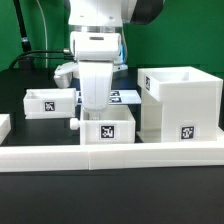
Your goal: Assemble drawer
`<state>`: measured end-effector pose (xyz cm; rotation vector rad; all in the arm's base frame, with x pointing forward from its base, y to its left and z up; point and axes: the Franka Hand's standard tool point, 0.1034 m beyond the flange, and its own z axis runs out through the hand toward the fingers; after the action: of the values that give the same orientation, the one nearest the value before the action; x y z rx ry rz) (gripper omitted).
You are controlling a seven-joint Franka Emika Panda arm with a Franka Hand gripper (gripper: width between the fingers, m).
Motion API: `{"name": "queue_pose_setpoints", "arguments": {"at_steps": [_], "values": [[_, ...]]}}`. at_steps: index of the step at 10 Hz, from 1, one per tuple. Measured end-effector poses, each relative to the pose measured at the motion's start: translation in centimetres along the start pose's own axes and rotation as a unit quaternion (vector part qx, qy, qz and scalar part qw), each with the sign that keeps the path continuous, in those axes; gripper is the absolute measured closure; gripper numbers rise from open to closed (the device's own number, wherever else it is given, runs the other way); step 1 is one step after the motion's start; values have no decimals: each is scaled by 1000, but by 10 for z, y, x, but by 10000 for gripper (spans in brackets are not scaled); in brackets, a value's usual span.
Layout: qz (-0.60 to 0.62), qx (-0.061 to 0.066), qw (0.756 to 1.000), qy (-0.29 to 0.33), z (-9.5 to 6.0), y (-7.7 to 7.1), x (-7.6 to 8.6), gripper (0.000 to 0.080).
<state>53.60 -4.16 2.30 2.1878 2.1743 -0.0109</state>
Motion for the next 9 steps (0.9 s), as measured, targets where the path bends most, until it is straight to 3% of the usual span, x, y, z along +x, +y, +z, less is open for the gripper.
{"name": "queue_pose_setpoints", "arguments": {"at_steps": [4, 7, 9], "values": [[2, 0, 1000, 0, 1, 0, -2, 757], [12, 0, 1000, 1, 1, 5, 16, 757], [15, 1, 1000, 1, 1, 4, 14, 757]]}}
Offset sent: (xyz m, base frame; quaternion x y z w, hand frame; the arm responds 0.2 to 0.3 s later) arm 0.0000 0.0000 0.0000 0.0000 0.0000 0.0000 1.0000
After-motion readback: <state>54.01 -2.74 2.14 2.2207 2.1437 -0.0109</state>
